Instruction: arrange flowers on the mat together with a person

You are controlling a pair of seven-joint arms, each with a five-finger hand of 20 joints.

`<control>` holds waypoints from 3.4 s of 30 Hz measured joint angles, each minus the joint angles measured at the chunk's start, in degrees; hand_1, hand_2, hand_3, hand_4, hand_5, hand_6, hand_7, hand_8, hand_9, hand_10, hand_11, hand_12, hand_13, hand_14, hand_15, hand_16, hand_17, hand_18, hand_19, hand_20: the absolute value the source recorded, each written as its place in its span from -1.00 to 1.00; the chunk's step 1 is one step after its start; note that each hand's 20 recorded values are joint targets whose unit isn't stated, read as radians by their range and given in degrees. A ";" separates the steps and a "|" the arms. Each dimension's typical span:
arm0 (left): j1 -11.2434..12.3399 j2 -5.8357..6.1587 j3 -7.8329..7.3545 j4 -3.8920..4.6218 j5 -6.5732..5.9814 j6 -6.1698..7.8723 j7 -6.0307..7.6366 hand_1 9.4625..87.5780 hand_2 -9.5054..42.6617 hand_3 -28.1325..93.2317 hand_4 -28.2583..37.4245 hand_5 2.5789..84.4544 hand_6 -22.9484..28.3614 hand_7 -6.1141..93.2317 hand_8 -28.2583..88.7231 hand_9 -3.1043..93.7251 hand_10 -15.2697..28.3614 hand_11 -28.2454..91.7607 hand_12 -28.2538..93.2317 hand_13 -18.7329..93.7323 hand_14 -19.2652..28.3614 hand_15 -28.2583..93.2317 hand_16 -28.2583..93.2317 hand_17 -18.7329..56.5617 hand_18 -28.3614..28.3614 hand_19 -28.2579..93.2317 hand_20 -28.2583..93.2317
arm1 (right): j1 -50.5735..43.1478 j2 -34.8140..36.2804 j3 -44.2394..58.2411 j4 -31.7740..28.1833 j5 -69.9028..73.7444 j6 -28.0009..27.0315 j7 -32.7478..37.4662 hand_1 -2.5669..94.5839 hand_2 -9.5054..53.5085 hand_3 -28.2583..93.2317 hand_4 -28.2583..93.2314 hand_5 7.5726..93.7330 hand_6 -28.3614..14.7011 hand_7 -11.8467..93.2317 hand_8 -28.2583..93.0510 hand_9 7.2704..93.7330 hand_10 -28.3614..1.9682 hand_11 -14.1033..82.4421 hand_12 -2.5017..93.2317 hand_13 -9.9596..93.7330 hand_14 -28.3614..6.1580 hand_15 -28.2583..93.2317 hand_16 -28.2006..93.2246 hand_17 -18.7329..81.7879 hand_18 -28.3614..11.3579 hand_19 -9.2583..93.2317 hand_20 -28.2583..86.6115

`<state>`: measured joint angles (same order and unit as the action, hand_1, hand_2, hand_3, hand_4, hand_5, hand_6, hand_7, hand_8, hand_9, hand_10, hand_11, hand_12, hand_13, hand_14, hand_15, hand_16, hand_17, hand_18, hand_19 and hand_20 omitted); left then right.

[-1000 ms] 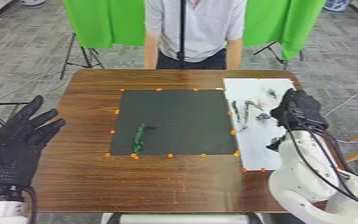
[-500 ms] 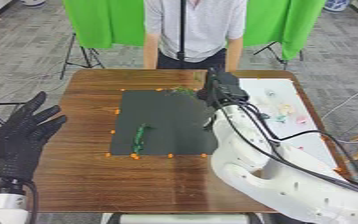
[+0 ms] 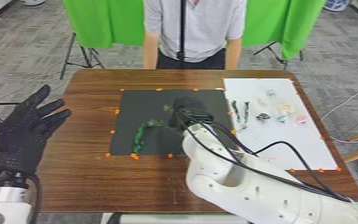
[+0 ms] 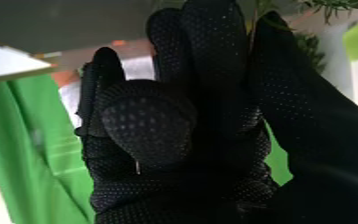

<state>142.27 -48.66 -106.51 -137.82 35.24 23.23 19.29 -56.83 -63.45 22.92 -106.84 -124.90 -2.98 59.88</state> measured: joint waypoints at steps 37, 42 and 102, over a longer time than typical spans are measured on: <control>-5.55 1.19 4.15 2.44 0.90 -2.35 -1.42 -0.68 -0.32 0.70 -0.91 -0.32 0.11 -0.62 -0.68 -0.30 0.44 -0.16 -0.32 -0.28 0.72 0.27 -0.62 -0.76 0.67 0.13 -0.24 | 1.97 -4.09 -5.06 5.53 2.91 -3.62 1.48 -0.15 -0.74 0.52 -0.91 1.00 0.41 -0.31 -0.77 1.00 0.10 0.18 -0.55 0.92 0.15 0.52 -0.18 0.16 -0.79 1.00 -0.48; -5.09 1.30 3.94 2.43 0.75 -2.35 -1.12 -0.68 -0.32 0.70 -0.91 -0.32 0.11 -0.62 -0.68 -0.30 0.44 -0.16 -0.32 -0.28 0.72 0.27 -0.62 -0.76 0.67 0.13 -0.24 | 1.97 -4.14 -5.06 5.46 3.10 -3.74 1.95 -0.18 -0.74 0.51 -0.90 1.00 0.40 -0.32 -0.77 1.00 0.10 0.17 -0.55 0.92 0.13 0.52 -0.18 0.16 -0.80 1.00 -0.49; 7.69 1.68 -0.51 0.90 -4.15 -0.72 9.86 -0.76 -0.33 0.68 -1.00 -0.29 -0.01 -0.68 -0.67 -0.30 0.37 -0.24 -0.31 -0.25 0.67 0.12 -0.58 -0.77 0.69 0.08 -0.26 | -45.95 17.00 58.24 -16.98 85.58 17.98 -55.06 -0.48 -0.60 0.66 -0.96 0.05 0.23 -0.53 -0.72 0.06 -0.22 -0.40 -0.63 0.01 -0.47 0.25 -0.37 -0.53 -0.64 0.24 -0.27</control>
<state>149.96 -46.98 -107.02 -136.92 31.09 22.51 29.15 -102.79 -46.45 81.17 -123.82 -39.31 14.99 4.82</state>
